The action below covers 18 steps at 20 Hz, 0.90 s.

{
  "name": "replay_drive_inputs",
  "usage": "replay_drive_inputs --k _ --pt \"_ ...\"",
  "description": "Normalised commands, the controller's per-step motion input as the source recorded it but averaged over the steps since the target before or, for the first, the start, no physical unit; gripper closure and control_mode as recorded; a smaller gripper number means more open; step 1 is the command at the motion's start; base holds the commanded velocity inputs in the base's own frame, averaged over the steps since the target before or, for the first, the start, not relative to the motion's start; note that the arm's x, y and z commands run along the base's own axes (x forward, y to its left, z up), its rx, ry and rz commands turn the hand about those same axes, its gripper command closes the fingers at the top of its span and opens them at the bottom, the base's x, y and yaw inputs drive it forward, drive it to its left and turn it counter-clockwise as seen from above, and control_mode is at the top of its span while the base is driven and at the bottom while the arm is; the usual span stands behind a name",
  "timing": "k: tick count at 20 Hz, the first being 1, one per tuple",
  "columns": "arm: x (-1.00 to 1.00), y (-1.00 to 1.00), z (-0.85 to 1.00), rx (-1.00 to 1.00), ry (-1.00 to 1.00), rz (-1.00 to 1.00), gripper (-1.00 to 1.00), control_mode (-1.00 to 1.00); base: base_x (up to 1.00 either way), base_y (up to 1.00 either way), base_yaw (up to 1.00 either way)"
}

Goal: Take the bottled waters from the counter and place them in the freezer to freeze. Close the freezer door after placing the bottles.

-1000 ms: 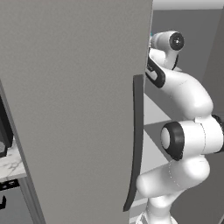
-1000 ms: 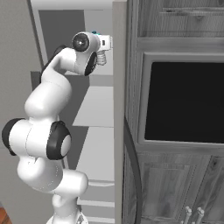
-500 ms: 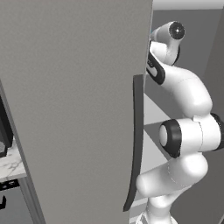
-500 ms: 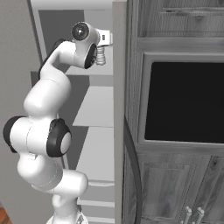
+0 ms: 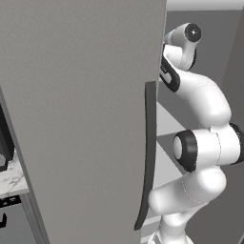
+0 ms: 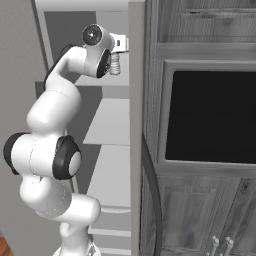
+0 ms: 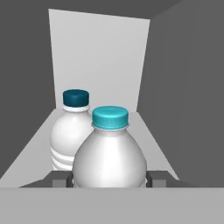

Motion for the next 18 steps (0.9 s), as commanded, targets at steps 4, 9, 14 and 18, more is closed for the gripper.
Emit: replay_drive_inputs --k 4,9,14,18 --pt "0.00 -0.01 -0.05 0.00 0.00 0.00 -1.00 -1.00 0.00 0.00 0.00" --pt "0.00 0.00 0.00 0.00 0.00 0.00 -1.00 -1.00 0.00 0.00 0.00" --pt "0.00 -0.04 0.00 0.00 0.00 0.00 -1.00 -1.00 0.00 0.00 0.00" --pt "0.00 0.00 0.00 0.00 0.00 0.00 -1.00 -1.00 0.00 0.00 0.00"
